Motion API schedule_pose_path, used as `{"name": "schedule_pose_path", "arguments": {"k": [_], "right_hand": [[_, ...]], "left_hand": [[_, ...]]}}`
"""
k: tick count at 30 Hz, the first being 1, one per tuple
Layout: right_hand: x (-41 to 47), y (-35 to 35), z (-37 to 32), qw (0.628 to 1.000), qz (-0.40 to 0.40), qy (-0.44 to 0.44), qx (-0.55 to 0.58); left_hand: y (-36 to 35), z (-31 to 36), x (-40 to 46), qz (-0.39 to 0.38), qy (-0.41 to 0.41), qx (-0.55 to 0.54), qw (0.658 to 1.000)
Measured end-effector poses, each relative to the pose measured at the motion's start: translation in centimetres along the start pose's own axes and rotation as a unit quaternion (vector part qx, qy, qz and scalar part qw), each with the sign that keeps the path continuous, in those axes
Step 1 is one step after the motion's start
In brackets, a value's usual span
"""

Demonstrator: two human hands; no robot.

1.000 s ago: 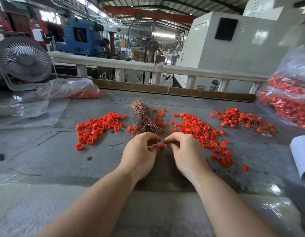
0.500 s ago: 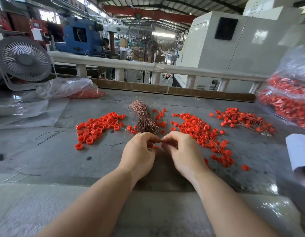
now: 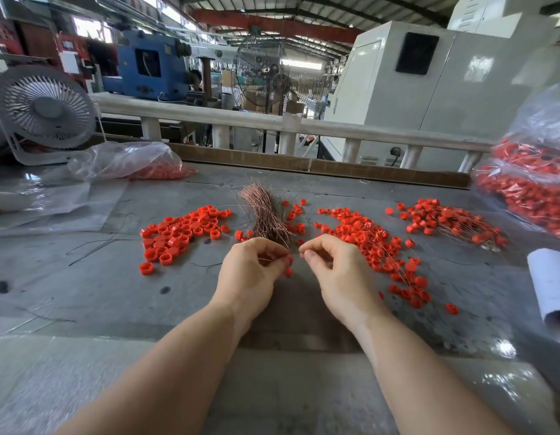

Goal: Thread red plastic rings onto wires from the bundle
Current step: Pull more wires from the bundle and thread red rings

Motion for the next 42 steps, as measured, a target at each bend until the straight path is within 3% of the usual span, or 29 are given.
{"name": "schedule_pose_path", "arguments": {"k": [5,15,19,24,35,42], "right_hand": [[0.0,-0.4,0.4,0.986,-0.019,0.029,-0.162],[0.1,-2.1,1.4,0.952,-0.128,0.015,-0.278],[0.2,-1.8,1.2,0.957,-0.100,0.027,-0.272],[0.1,-1.0,1.4,0.970,-0.056,-0.018,-0.236],[-0.4,-0.3,0.5,0.978,-0.036,-0.024,-0.203],[-0.5,-0.1,-0.6,0.986,0.002,0.047,-0.157]], "left_hand": [[-0.1,0.0,0.0,0.011,-0.015,0.101,0.995],[-1.0,0.5,-0.4,-0.032,-0.067,0.200,0.977],[-1.0,0.5,-0.4,-0.031,-0.068,0.202,0.977],[-0.9,0.6,-0.3,-0.036,-0.069,0.204,0.976],[-0.9,0.4,-0.3,-0.038,-0.068,0.208,0.975],[-0.8,0.5,-0.3,-0.037,-0.066,0.196,0.978]]}}
Point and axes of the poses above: each hand's wrist, its own x-axis towards the middle knuckle, its own y-axis out of the back of the hand, z = x × y, the point moved 5 cm from there along x, towards the middle knuckle
